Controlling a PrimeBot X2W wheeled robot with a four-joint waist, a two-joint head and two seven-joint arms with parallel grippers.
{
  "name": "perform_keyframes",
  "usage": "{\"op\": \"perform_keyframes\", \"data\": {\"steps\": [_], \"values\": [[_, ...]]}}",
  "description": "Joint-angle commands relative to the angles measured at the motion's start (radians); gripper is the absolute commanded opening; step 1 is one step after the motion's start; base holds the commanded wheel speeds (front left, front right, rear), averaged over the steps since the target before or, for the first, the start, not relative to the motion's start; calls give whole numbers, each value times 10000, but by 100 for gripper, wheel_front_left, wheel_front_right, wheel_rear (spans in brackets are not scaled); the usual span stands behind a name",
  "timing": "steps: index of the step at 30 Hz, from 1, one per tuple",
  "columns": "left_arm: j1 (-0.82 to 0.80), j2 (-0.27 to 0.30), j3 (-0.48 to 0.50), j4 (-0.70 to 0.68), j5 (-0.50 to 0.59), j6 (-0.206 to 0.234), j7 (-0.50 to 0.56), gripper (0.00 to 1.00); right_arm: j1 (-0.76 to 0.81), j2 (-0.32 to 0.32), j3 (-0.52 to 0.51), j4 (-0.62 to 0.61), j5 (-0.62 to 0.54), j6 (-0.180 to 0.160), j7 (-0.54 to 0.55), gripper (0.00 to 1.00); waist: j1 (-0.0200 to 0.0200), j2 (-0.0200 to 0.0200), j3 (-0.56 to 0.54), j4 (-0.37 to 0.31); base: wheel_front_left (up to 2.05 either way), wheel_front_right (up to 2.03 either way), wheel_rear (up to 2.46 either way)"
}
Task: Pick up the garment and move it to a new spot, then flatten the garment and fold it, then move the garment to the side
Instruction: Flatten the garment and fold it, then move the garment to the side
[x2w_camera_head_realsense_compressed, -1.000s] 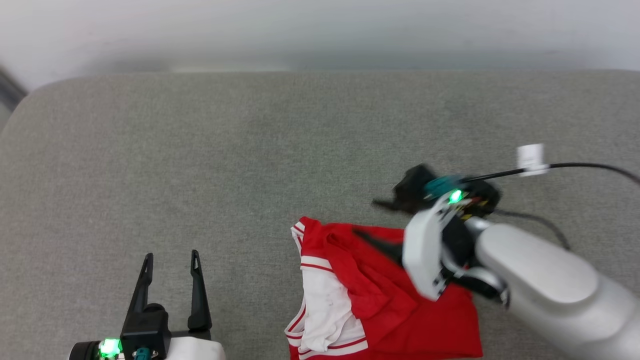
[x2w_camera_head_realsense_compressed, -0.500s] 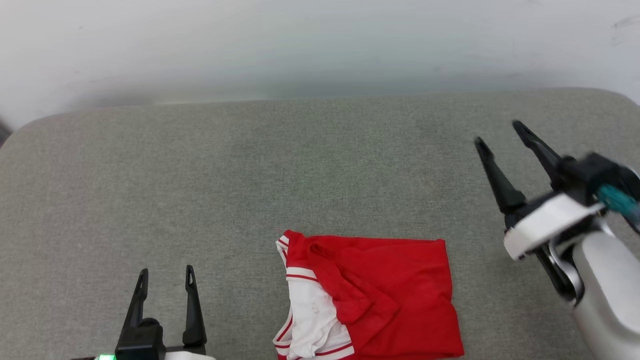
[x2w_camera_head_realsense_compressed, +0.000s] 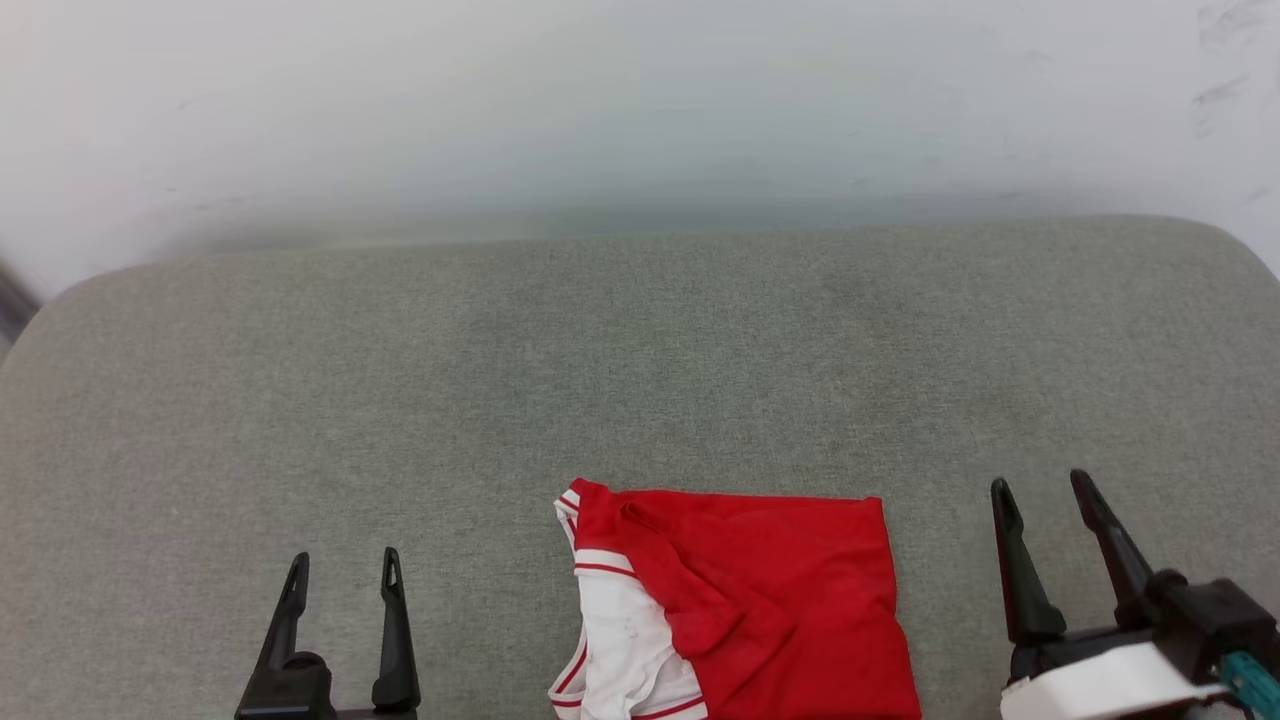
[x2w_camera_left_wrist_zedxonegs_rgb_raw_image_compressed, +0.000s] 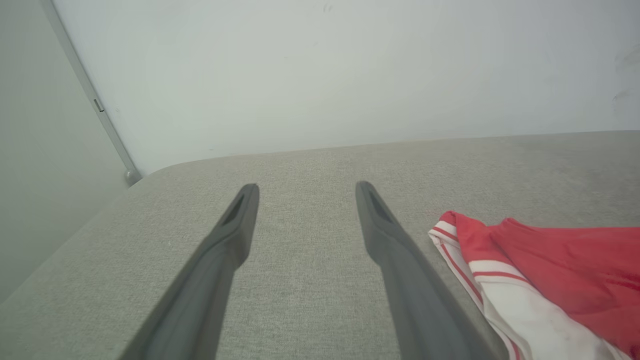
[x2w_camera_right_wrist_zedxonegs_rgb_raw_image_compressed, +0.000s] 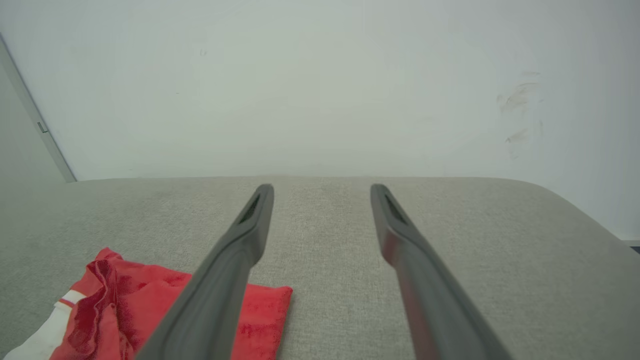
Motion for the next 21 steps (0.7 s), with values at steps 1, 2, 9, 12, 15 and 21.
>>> {"op": "perform_keyframes", "data": {"steps": [1,2,9,12,15,21], "values": [[120,-39,32,-56,-24,-65,-23,100,397,162,-74,-189,-33,-7,-12,100,1,0,-63,25,0,0,0],[147,-43,41,-70,-37,-90,-23,100,547,215,-76,-229,-52,-7,-12,100,1,0,-76,27,0,0,0],[178,-59,80,-71,-82,-208,-23,100,903,389,-122,-487,-129,-7,-12,100,1,0,-128,72,0,0,0],[170,-70,92,-45,-87,-243,-23,100,484,389,-337,-787,-251,-7,-12,100,1,0,-124,102,0,0,0],[163,-77,132,-36,-82,-271,-23,100,-206,46,-493,-1182,-393,-6,-13,100,1,0,-78,108,0,0,0],[62,-109,209,8,-134,-336,-23,100,-2152,-1576,534,-1277,-175,-7,1044,100,1,0,78,116,0,0,0]]}}
